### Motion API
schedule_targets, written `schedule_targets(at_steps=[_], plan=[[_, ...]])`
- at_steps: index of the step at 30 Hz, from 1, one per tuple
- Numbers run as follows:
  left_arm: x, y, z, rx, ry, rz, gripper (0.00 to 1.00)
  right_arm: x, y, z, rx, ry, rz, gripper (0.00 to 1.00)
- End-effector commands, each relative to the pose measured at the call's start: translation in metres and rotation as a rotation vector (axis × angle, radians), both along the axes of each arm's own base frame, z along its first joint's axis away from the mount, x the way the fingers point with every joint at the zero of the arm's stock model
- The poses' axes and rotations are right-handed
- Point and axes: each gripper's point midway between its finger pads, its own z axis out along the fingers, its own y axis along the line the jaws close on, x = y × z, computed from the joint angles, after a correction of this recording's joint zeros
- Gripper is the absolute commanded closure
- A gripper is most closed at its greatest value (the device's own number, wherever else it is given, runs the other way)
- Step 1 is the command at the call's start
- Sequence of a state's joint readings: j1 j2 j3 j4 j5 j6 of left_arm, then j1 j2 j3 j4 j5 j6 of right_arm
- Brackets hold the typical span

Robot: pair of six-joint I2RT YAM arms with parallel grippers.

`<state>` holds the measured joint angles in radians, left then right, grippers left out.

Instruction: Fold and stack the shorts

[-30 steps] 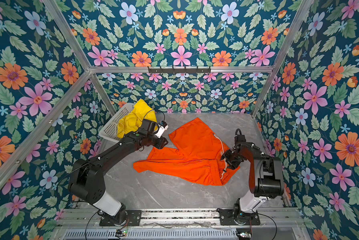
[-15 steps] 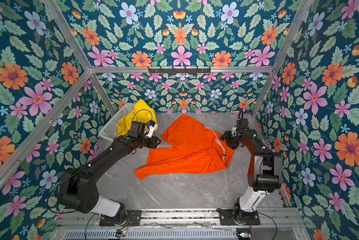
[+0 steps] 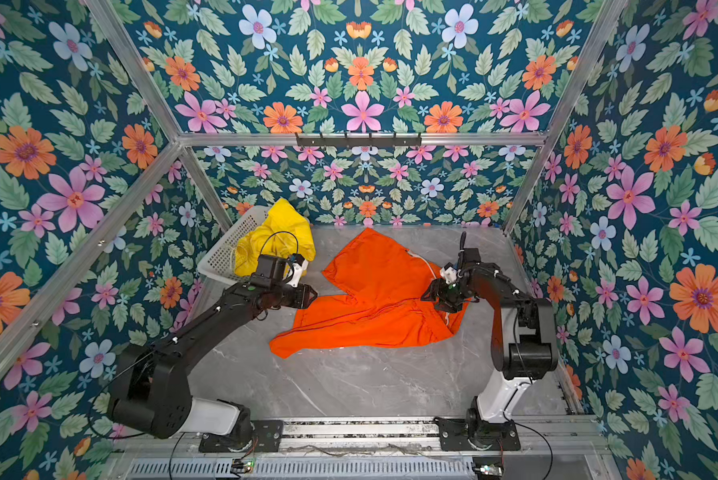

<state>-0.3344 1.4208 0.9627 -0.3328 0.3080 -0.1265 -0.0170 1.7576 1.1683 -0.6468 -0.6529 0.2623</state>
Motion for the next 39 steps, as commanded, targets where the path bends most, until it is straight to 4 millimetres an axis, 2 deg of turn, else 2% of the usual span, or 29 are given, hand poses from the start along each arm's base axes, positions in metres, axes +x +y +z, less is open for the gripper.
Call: schedule_targets(at_steps=[1, 5, 11, 16, 20, 26, 29, 31, 33, 34, 39], plan=[[0.001, -0.001, 0.005, -0.030, -0.013, 0.007, 0.50, 0.004, 0.005, -0.005, 0.018, -0.013, 0.025, 0.41], [-0.001, 0.001, 0.004, -0.032, -0.011, 0.015, 0.49, 0.011, -0.001, -0.012, -0.025, -0.022, 0.025, 0.40], [-0.003, 0.005, 0.003, -0.029, -0.006, 0.029, 0.49, 0.018, -0.016, -0.005, -0.126, -0.086, 0.016, 0.36], [-0.003, 0.006, 0.002, -0.028, -0.004, 0.032, 0.49, 0.019, 0.002, -0.014, -0.025, -0.060, 0.074, 0.37], [-0.004, 0.007, -0.001, -0.027, 0.003, 0.038, 0.49, 0.019, 0.009, -0.016, 0.014, -0.056, 0.097, 0.38], [-0.004, 0.006, -0.001, -0.036, 0.009, 0.041, 0.49, 0.017, 0.024, -0.007, 0.110, -0.077, 0.116, 0.59], [-0.004, 0.007, -0.001, -0.038, 0.008, 0.048, 0.49, 0.016, 0.025, -0.007, 0.114, -0.081, 0.118, 0.63], [-0.005, 0.007, 0.000, -0.044, 0.012, 0.049, 0.49, 0.014, 0.026, -0.010, 0.125, -0.063, 0.120, 0.62], [-0.007, 0.007, -0.001, -0.045, 0.020, 0.052, 0.49, 0.012, 0.027, -0.014, 0.126, -0.043, 0.127, 0.52], [-0.007, 0.008, -0.002, -0.043, 0.023, 0.056, 0.49, 0.010, 0.028, -0.017, 0.122, -0.036, 0.130, 0.51], [-0.010, 0.010, -0.003, -0.042, 0.024, 0.064, 0.49, 0.005, 0.032, -0.024, 0.112, -0.018, 0.154, 0.52]])
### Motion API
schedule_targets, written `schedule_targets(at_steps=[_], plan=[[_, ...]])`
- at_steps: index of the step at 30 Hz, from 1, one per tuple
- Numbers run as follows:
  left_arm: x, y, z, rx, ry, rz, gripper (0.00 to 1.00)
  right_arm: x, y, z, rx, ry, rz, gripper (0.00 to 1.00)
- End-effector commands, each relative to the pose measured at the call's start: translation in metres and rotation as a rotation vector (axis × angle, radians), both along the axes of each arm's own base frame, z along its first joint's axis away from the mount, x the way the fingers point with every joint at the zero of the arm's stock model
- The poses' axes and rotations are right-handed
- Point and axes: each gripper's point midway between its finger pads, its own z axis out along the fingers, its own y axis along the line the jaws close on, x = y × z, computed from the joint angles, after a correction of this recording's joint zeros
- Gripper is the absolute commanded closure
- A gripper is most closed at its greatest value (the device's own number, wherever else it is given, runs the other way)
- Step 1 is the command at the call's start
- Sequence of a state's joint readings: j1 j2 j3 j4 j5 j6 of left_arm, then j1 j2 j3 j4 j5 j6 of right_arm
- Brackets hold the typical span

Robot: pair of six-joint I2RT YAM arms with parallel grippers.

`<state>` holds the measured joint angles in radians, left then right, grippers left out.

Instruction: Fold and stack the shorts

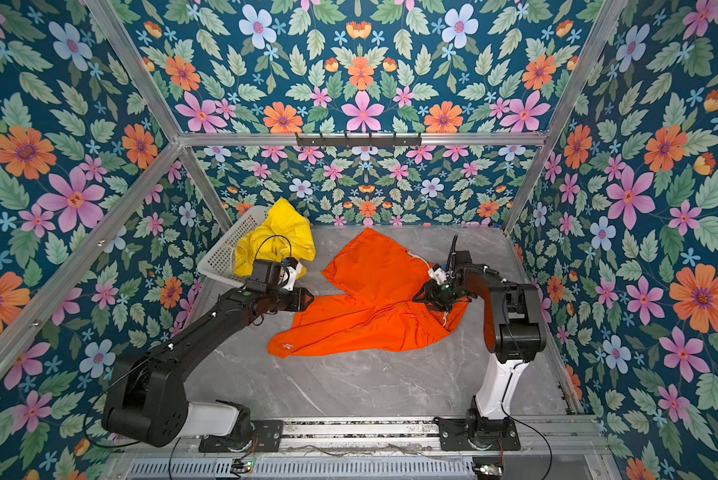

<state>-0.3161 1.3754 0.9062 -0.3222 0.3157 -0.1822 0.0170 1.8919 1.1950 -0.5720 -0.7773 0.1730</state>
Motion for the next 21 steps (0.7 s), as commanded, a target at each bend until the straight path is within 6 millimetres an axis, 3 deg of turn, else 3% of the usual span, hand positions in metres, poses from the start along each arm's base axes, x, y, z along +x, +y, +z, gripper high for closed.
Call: schedule_targets(at_steps=[1, 7, 11, 16, 21], plan=[[0.000, 0.000, 0.000, -0.010, 0.002, 0.011, 0.50, -0.005, 0.004, -0.003, 0.007, 0.008, 0.029, 0.55], [-0.007, 0.001, -0.005, -0.039, 0.043, 0.042, 0.50, 0.002, 0.000, -0.007, -0.033, -0.019, 0.006, 0.78], [-0.014, 0.012, -0.010, -0.046, 0.100, 0.141, 0.50, 0.008, -0.006, 0.008, -0.056, -0.074, -0.051, 0.96], [-0.033, 0.035, -0.021, -0.079, 0.237, 0.337, 0.50, 0.016, -0.026, 0.026, -0.084, -0.139, -0.189, 1.00], [-0.067, 0.053, -0.039, -0.134, 0.403, 0.529, 0.49, 0.013, -0.030, 0.028, -0.100, -0.151, -0.230, 1.00]])
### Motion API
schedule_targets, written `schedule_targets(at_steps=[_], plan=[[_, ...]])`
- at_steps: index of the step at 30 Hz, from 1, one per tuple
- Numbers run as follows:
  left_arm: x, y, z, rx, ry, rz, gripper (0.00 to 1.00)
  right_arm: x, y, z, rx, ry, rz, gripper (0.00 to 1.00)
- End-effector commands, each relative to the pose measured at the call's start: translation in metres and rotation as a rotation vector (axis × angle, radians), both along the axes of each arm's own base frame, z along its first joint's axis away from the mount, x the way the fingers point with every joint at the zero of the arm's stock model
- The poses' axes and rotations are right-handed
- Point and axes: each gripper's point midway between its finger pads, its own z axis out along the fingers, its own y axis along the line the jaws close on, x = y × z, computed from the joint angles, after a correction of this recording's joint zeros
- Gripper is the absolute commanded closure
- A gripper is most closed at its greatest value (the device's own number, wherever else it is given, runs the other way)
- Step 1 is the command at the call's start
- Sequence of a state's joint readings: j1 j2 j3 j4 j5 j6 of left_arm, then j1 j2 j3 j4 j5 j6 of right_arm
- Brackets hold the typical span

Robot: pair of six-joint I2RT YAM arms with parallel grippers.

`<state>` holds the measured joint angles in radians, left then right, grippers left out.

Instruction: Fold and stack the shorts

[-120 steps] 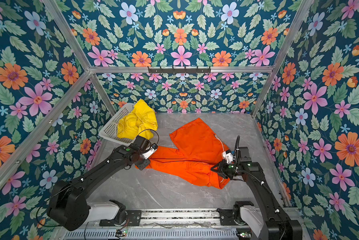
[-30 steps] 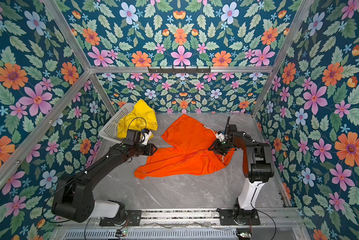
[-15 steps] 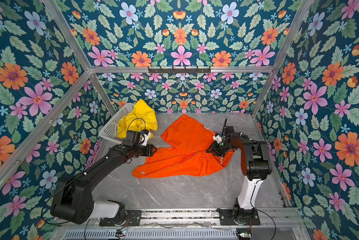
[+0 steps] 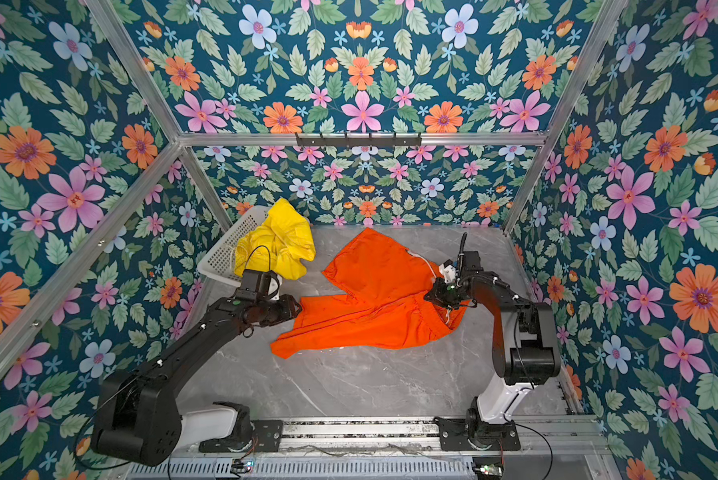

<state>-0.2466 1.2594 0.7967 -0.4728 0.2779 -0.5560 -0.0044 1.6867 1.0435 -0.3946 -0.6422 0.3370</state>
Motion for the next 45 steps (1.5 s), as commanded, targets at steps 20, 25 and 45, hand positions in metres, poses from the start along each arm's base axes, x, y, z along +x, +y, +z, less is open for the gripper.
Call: schedule_targets(at_steps=[20, 25, 45], plan=[[-0.068, 0.021, -0.016, -0.209, 0.235, 0.440, 0.46, 0.003, -0.001, 0.014, 0.002, -0.074, -0.045, 1.00], [-0.085, 0.021, -0.031, -0.255, 0.268, 0.488, 0.45, 0.005, 0.003, 0.016, 0.008, -0.083, -0.034, 1.00], [-0.057, 0.040, -0.052, -0.210, 0.186, 0.584, 0.40, -0.006, 0.007, 0.025, 0.017, -0.104, -0.016, 1.00]])
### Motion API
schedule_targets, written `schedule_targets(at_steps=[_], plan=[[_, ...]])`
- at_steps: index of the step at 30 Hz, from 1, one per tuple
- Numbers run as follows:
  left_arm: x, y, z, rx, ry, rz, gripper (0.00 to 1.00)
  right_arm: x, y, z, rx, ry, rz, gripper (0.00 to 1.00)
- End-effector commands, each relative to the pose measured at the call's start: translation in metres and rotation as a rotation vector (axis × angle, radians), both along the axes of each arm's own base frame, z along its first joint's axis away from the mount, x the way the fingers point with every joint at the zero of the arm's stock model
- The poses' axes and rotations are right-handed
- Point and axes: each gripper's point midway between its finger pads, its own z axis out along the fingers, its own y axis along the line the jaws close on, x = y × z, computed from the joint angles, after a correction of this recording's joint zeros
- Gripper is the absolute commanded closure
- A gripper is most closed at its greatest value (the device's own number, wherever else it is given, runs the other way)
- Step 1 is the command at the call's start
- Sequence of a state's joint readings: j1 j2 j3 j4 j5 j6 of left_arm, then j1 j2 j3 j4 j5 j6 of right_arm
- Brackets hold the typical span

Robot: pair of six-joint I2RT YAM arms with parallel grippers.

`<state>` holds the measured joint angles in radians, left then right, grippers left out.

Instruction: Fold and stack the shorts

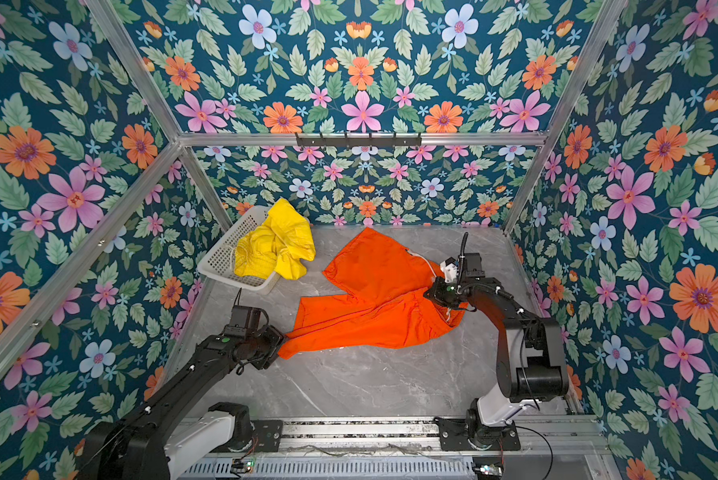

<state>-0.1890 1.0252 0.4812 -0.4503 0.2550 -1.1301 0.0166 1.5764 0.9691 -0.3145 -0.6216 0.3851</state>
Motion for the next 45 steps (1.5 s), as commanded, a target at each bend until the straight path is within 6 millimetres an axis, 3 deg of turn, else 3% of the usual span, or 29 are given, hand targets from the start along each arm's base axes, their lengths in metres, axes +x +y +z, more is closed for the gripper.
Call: schedule_targets(at_steps=[1, 7, 15, 19, 23, 28, 31, 36, 39, 45], plan=[[0.011, 0.005, 0.001, 0.015, -0.035, 0.029, 0.41, -0.002, 0.002, 0.004, 0.015, -0.016, 0.007, 1.00], [0.019, 0.001, -0.006, -0.001, -0.031, 0.008, 0.50, -0.007, 0.004, 0.007, 0.024, -0.024, 0.015, 1.00], [0.026, 0.007, 0.009, 0.050, -0.073, -0.013, 0.91, -0.017, 0.003, 0.022, 0.024, -0.061, 0.005, 1.00], [0.037, 0.023, 0.046, 0.186, -0.128, -0.057, 1.00, -0.025, 0.001, 0.055, 0.018, -0.143, -0.008, 1.00], [0.054, 0.047, 0.107, 0.386, -0.187, -0.106, 1.00, -0.042, 0.000, 0.094, 0.021, -0.259, -0.010, 1.00], [0.074, 0.067, 0.176, 0.575, -0.282, -0.153, 1.00, -0.074, 0.004, 0.121, 0.048, -0.365, 0.006, 1.00], [0.087, 0.070, 0.203, 0.641, -0.326, -0.189, 1.00, -0.092, 0.005, 0.124, 0.058, -0.396, 0.012, 1.00], [0.119, 0.063, 0.227, 0.701, -0.387, -0.283, 1.00, -0.111, 0.010, 0.122, 0.124, -0.345, 0.001, 1.00], [0.147, 0.051, 0.242, 0.706, -0.437, -0.342, 1.00, -0.117, 0.011, 0.123, 0.157, -0.326, -0.018, 1.00], [0.209, 0.015, 0.261, 0.672, -0.536, -0.465, 1.00, -0.129, 0.009, 0.104, 0.171, -0.205, -0.071, 1.00]])
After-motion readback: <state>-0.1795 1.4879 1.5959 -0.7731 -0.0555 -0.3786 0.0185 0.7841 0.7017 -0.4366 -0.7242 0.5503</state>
